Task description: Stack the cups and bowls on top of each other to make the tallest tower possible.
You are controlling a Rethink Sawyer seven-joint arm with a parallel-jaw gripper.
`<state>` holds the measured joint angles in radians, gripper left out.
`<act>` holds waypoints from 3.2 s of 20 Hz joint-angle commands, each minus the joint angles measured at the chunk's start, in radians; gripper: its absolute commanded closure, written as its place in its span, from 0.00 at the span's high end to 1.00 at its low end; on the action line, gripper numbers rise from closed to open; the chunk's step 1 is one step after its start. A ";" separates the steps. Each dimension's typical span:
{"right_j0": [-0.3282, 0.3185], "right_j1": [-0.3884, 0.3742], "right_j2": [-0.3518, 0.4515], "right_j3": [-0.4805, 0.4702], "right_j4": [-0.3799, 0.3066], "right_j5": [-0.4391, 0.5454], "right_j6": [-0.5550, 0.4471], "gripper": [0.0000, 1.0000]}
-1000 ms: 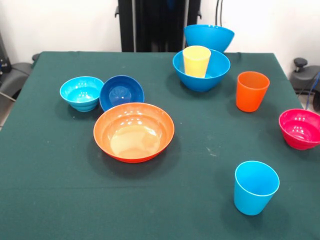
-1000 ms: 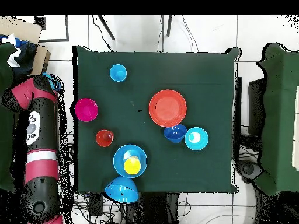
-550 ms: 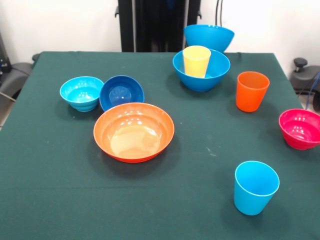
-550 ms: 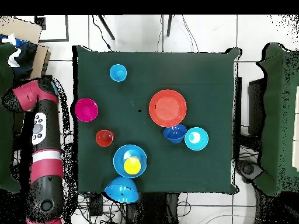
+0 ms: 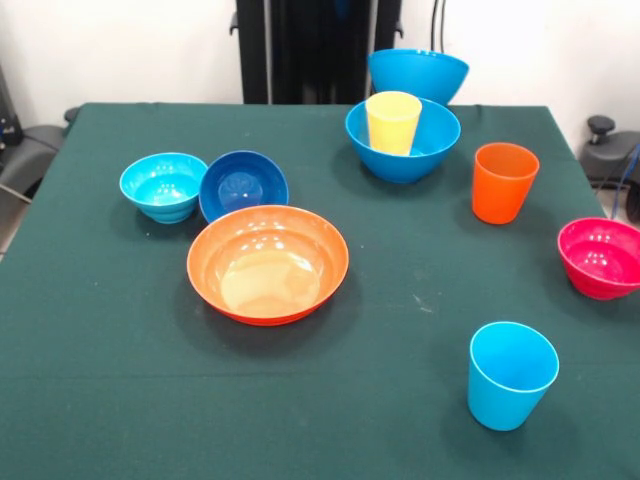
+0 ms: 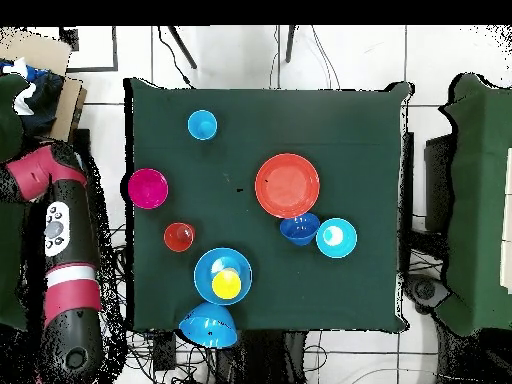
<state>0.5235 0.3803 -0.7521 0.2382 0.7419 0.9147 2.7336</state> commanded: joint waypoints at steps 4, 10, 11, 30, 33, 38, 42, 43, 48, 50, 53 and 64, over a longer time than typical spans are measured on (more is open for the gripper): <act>0.006 -0.092 0.048 0.007 -0.034 0.201 -0.165 0.00; -0.009 -0.067 0.028 -0.067 0.023 0.242 -0.211 0.00; -0.004 -0.065 0.033 -0.067 0.033 0.244 -0.198 0.00; 0.002 -0.259 0.359 0.369 -0.215 0.022 -0.461 0.00; -0.006 -0.295 0.404 0.438 -0.242 -0.018 -0.488 0.00; -0.029 -0.365 0.459 0.567 -0.297 -0.083 -0.551 0.00; -0.058 -0.411 0.492 0.640 -0.343 -0.116 -0.600 0.00; -0.063 -0.423 0.500 0.658 -0.355 -0.124 -0.607 0.00; -0.096 -0.422 0.532 0.647 -0.397 -0.131 -0.611 0.00; -0.105 -0.421 0.546 0.648 -0.413 -0.141 -0.608 0.00; -0.122 -0.425 0.566 0.656 -0.440 -0.153 -0.610 0.00; -0.172 -0.502 0.635 0.747 -0.540 -0.169 -0.625 0.00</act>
<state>0.3889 -0.0535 -0.2816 0.8410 0.3190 0.7971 2.3783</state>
